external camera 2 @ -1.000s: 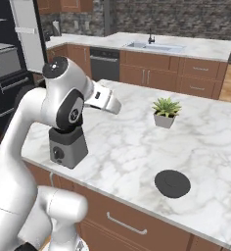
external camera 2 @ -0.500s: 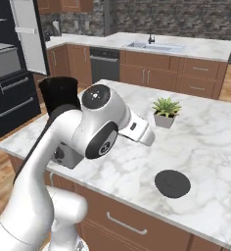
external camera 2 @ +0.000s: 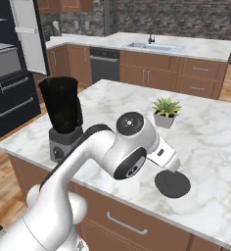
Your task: Grab the lemon and lime from the fridge, place them in the blender, close the lid, and turn on the blender to create a marinade.
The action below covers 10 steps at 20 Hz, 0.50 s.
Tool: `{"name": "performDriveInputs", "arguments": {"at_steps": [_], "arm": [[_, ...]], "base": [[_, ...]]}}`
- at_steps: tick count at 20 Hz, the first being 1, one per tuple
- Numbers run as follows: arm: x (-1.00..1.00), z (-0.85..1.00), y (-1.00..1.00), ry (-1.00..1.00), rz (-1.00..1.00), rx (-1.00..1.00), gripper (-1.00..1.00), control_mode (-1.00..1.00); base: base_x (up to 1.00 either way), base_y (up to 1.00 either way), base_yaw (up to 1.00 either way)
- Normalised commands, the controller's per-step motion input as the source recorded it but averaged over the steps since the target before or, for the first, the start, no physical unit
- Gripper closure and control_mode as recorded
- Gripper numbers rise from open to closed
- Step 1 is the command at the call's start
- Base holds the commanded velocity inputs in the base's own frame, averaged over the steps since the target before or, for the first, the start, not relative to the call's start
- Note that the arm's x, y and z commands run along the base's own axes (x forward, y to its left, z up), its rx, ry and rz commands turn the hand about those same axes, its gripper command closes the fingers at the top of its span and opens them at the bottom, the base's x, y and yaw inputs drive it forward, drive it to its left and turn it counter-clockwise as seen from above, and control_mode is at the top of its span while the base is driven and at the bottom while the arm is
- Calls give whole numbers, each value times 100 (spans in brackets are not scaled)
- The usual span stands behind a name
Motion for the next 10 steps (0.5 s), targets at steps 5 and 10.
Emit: {"name": "performDriveInputs", "arguments": {"at_steps": [5,10], "arm": [[0,-46,-45,20,-12,-3,-100,-100],[2,-43,-2,16,-1,-2,-100,-100]], "base": [[0,0,0],[0,0,0]]}}
